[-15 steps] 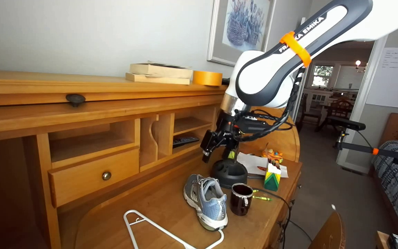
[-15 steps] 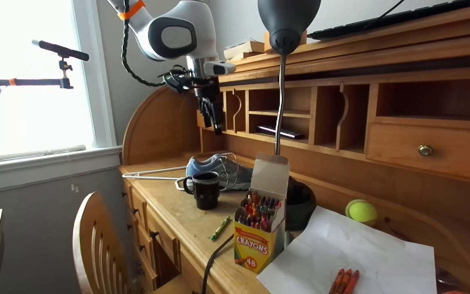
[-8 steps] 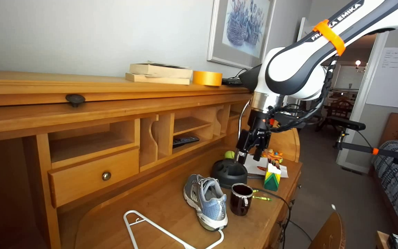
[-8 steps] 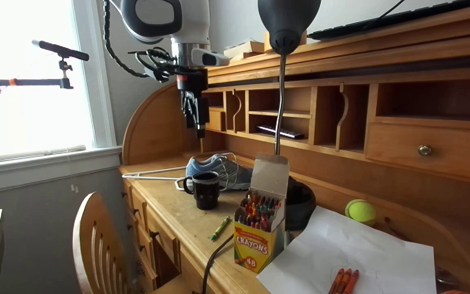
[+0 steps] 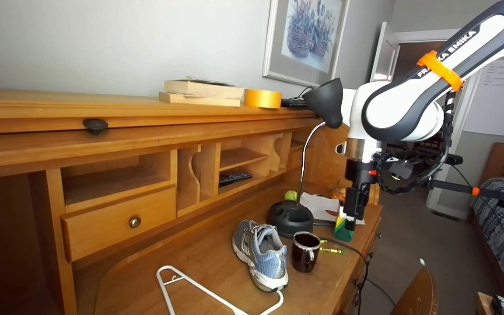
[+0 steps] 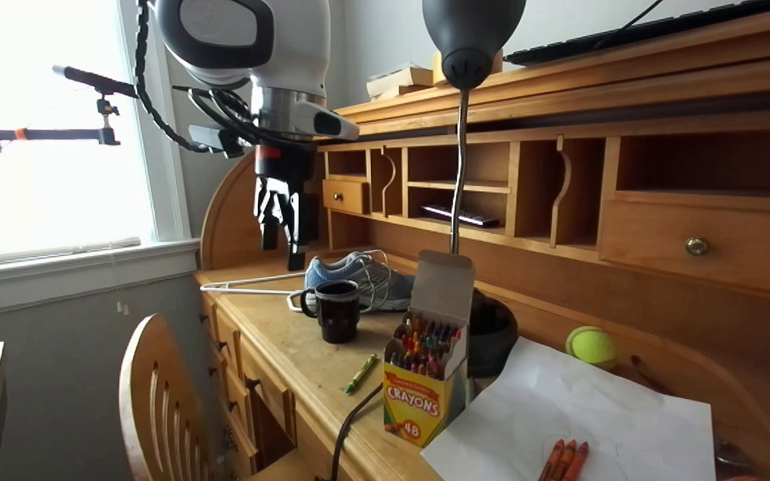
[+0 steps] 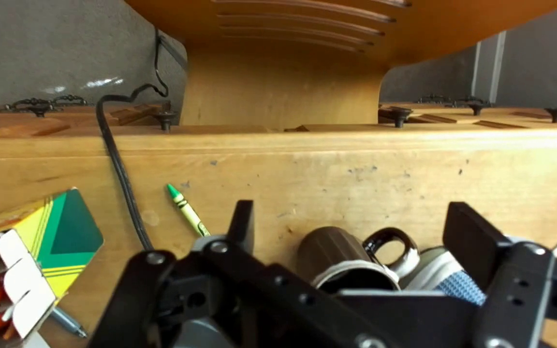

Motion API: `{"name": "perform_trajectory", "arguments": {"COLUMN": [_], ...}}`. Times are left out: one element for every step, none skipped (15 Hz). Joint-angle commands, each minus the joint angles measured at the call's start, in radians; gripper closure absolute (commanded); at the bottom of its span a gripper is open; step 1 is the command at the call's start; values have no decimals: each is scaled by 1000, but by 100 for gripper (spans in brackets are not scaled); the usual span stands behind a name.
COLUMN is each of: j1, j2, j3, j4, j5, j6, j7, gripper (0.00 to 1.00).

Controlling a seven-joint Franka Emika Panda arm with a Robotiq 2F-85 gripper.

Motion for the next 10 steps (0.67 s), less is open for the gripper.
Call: {"name": "perform_trajectory", "arguments": {"j1": [-24, -30, -37, -42, -50, -36, -42, -46, -48, -48], "j2": [-18, -16, -15, -11, 0, 0, 2, 3, 3, 3], "j3": [-30, -38, -48, -57, -65, -52, -59, -63, -64, -63], "j4": [-56, -62, -66, -70, -67, -46, -49, -49, -49, -49], "j5": [-45, -52, -52, -53, -65, -42, -45, -47, -48, -48], "j6": [38, 47, 55, 69, 62, 38, 38, 38, 38, 38], "j7": [-70, -86, -111, -132, -137, -106, -118, -124, -127, -127], "gripper": [0, 0, 0, 0, 0, 0, 0, 0, 0, 0]}}
